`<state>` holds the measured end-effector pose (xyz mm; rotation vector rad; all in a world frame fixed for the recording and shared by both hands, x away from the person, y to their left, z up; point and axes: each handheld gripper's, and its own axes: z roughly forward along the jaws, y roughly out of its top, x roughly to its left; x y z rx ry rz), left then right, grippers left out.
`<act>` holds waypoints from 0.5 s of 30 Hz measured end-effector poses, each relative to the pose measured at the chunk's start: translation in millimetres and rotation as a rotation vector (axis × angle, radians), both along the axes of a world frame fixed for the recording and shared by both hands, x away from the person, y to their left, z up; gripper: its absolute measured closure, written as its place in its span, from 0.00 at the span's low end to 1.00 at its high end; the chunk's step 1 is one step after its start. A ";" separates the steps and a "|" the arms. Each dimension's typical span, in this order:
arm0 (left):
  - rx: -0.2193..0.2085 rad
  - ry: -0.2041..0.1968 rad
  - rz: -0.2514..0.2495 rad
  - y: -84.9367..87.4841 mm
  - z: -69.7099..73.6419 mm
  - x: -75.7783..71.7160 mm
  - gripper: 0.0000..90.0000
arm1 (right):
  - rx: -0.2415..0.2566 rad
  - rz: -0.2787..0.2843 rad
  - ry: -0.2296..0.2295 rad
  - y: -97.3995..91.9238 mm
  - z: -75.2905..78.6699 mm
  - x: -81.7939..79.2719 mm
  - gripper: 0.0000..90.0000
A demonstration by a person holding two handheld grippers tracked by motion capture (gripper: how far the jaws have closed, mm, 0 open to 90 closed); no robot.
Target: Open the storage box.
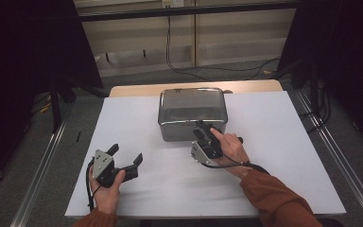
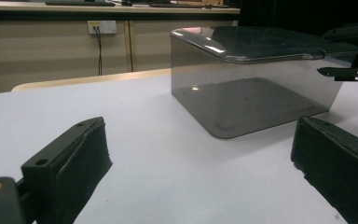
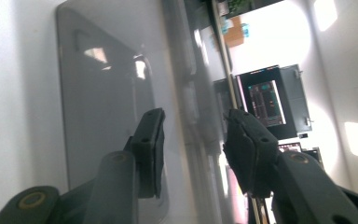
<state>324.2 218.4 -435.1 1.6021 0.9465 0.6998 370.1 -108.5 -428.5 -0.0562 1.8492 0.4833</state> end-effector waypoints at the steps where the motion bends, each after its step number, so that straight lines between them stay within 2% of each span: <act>1: -0.004 0.000 0.000 -0.6 -0.1 0.0 0.04 | -0.015 -0.002 -0.004 0.5 -1.4 -0.2 0.67; 10: 0.011 -0.002 -0.013 -2.5 -0.5 0.2 0.04 | -0.036 0.000 -0.044 3.3 -3.2 -0.1 0.80; 13: 0.014 -0.001 -0.017 -3.7 -1.2 -0.1 0.04 | -0.011 -0.004 -0.029 2.9 -0.1 -0.2 0.84; 15: 0.018 -0.001 -0.020 -4.0 -1.1 0.0 0.04 | -0.022 -0.008 -0.027 3.7 1.5 -0.3 0.85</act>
